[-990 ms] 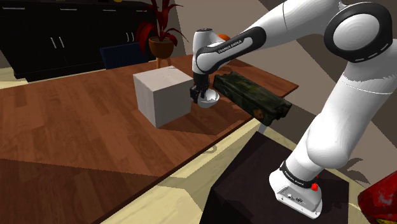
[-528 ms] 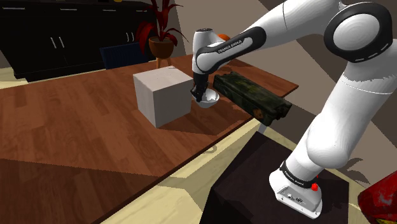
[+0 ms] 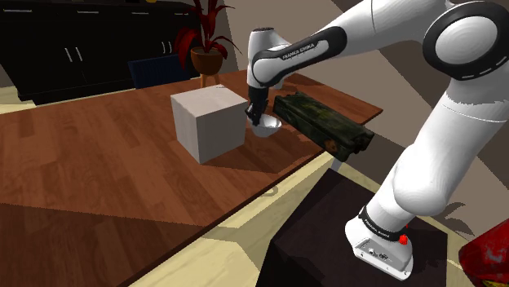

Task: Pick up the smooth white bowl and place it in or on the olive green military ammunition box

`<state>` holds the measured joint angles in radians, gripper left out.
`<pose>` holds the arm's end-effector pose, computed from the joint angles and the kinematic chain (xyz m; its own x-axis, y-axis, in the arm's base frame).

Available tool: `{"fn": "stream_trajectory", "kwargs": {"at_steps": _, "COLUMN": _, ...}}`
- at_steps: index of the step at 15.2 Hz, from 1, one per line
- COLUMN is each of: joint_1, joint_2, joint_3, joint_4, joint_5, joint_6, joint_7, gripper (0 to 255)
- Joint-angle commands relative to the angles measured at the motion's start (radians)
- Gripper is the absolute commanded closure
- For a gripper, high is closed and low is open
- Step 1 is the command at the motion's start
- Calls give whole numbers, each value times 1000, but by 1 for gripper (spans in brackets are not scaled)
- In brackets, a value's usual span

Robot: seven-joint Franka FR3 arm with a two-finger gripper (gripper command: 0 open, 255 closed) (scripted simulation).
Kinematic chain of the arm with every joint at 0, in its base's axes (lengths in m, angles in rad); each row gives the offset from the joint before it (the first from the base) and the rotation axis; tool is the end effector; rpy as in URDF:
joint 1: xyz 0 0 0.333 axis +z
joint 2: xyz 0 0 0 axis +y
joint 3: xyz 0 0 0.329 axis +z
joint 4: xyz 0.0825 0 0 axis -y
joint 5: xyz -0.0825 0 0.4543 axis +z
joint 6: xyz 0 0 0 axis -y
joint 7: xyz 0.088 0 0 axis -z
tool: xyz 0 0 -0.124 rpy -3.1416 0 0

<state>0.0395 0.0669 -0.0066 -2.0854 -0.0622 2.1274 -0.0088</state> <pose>0.6140 0.0166 0.3491 0.9969 0.0745 -0.0262 0.0757 -0.9958 0.0522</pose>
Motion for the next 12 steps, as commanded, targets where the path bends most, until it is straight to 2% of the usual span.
{"fn": "stream_trajectory", "kwargs": {"at_steps": 1, "joint_1": 0, "joint_2": -10, "joint_3": 0, "joint_4": 17, "joint_5": 1, "joint_6": -27, "joint_7": -2, "gripper": 255}}
{"fn": "stream_trajectory", "kwargs": {"at_steps": 12, "joint_1": 1, "joint_2": -58, "joint_3": 1, "joint_4": 111, "joint_5": 5, "joint_6": -169, "joint_7": -9, "gripper": 255}}
